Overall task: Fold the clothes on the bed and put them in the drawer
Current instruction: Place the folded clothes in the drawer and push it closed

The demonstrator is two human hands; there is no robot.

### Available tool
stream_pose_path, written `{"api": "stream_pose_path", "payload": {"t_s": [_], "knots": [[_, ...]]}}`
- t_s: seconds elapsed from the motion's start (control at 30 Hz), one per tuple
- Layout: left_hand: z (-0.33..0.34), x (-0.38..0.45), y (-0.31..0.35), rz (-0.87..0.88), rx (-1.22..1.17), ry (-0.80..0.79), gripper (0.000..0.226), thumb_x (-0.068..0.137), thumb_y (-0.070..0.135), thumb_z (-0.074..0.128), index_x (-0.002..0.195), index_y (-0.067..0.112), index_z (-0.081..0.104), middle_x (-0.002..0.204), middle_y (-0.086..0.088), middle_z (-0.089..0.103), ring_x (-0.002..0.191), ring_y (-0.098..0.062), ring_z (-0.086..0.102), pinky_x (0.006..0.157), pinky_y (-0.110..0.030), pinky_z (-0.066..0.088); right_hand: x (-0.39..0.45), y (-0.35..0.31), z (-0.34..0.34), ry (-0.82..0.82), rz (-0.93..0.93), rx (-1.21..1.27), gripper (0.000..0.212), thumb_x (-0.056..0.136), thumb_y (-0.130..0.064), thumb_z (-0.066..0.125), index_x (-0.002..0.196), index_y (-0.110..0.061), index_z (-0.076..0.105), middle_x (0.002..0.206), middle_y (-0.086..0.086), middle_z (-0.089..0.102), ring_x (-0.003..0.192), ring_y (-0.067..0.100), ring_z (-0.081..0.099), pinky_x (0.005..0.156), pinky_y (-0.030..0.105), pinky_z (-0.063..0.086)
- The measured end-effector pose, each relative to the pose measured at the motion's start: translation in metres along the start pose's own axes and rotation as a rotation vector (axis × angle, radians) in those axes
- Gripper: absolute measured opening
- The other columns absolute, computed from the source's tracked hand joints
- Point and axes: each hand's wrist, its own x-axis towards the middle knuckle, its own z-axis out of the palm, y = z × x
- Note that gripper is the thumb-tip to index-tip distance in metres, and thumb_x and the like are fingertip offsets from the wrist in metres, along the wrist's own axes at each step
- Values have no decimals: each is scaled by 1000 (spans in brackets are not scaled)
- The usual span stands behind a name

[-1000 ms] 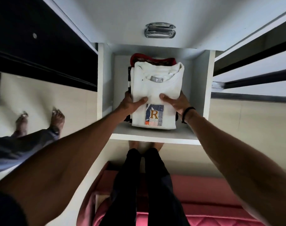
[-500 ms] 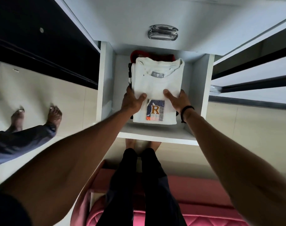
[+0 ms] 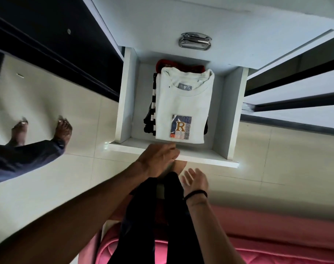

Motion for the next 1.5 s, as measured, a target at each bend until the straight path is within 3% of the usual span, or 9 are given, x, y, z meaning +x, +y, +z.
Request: {"api": "stream_pose_path", "payload": {"t_s": [0.17,0.27,0.43,0.67,0.8,0.93,1.17,1.37,1.5], "knots": [[-8,7,-1,115,91,-106,26,79,6,78,79,17,54,76,0,54,54,-24,56,51,-27,26,15,9,44,-276,113,114,20,89,-10,47,93,7,56,90,36,46,95,42,66,90,43,52],[-15,22,-8,127,147,-126,23,78,9,75,83,17,54,79,-2,57,58,-27,58,53,-28,24,29,-10,66,-294,128,307,27,99,-20,41,101,-9,65,104,15,67,99,31,64,77,44,52],[-31,56,-16,171,284,-6,29,72,16,82,90,19,59,81,1,61,64,-26,64,52,-27,29,51,-42,90,-334,157,233,19,91,-18,40,87,-9,56,96,12,59,81,27,56,69,38,50],[-78,119,-29,176,702,173,53,70,30,81,117,23,58,136,-10,52,124,-31,38,96,-48,30,51,-90,140,-550,20,91,24,80,-4,50,62,-17,57,109,4,63,115,30,56,110,55,43],[-108,146,-41,154,744,305,107,72,8,79,162,28,23,171,-19,7,157,-42,4,119,-71,-1,56,-106,169,-636,6,138,11,85,-9,61,76,-15,63,108,6,64,115,29,60,109,52,45],[-122,169,-42,101,743,434,129,73,11,87,164,32,-1,172,-12,-1,158,-35,0,116,-75,-2,64,-117,190,-692,-19,115,9,85,-17,77,89,-18,69,81,-1,62,79,18,58,104,44,50],[-113,195,-65,99,783,650,97,88,15,69,164,34,11,171,7,-10,158,-24,0,113,-77,3,58,-156,225,-792,-197,9,12,91,-17,75,100,-11,69,99,6,70,103,21,67,89,37,58],[-85,223,-84,78,821,828,107,82,0,66,162,43,10,164,0,-35,151,-29,-33,115,-73,-7,71,-174,249,-733,-362,-67,14,94,-14,72,85,-10,63,78,6,72,72,16,68,83,36,59],[-73,234,-102,102,855,917,70,106,11,42,160,49,19,165,-2,-33,152,-30,-30,117,-70,2,83,-172,263,-746,-439,-94,18,96,-11,69,81,-12,59,75,5,72,72,16,69,75,33,59]]}}
